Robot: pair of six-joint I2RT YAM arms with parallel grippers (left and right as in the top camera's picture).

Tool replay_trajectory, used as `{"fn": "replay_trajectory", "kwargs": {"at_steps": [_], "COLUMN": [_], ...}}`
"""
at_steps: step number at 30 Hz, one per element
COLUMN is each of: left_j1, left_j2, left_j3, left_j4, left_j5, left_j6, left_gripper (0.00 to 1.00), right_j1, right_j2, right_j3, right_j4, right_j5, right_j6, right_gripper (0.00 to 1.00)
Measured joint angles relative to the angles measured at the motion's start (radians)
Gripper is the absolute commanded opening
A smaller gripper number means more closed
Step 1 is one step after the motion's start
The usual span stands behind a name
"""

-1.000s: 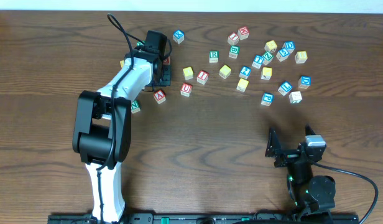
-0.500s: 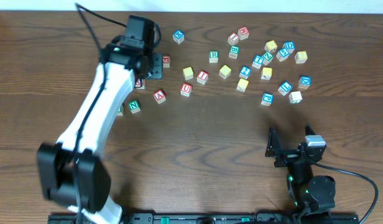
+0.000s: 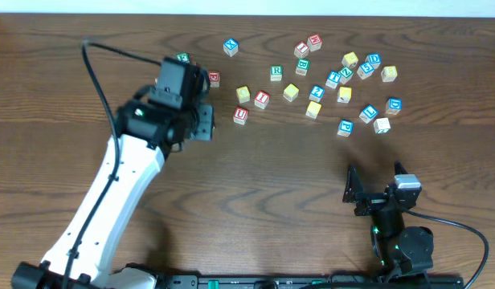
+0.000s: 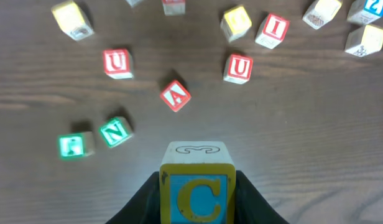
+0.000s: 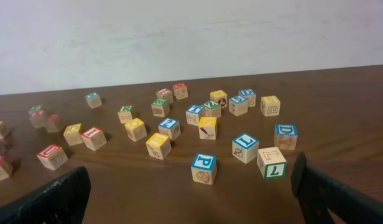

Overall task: Spell out CORL
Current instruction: 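Lift the C block and carry it toward the open table area, then lower the C block onto the table and open the left gripper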

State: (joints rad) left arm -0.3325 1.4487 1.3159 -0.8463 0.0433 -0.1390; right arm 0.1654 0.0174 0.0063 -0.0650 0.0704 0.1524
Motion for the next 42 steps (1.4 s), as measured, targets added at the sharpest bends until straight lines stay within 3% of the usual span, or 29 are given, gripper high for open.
{"fn": "replay_trajectory", "kwargs": {"at_steps": [9,23,42], "left_j1": [-0.075,-0.108,-0.151], "left_j2": [0.007,0.263,0.291], "left_j3": [-0.267,-0.274,-0.275], "left_j4": [0.230,0.279,0.365], "left_j5": [0.003,0.005,0.010], "left_j6": [-0.177,-0.285,-0.310], "left_gripper": [0.08,0.08,0.08], "right_j1": [0.000,0.000,0.000], "right_j2": [0.000,0.000,0.000], "right_j3": [0.000,0.000,0.000], "right_j4": [-0.001,0.000,0.000], "right_j5": [0.000,0.000,0.000], "right_j6": [0.000,0.000,0.000], "right_gripper": [0.99,0.99,0.99]}}
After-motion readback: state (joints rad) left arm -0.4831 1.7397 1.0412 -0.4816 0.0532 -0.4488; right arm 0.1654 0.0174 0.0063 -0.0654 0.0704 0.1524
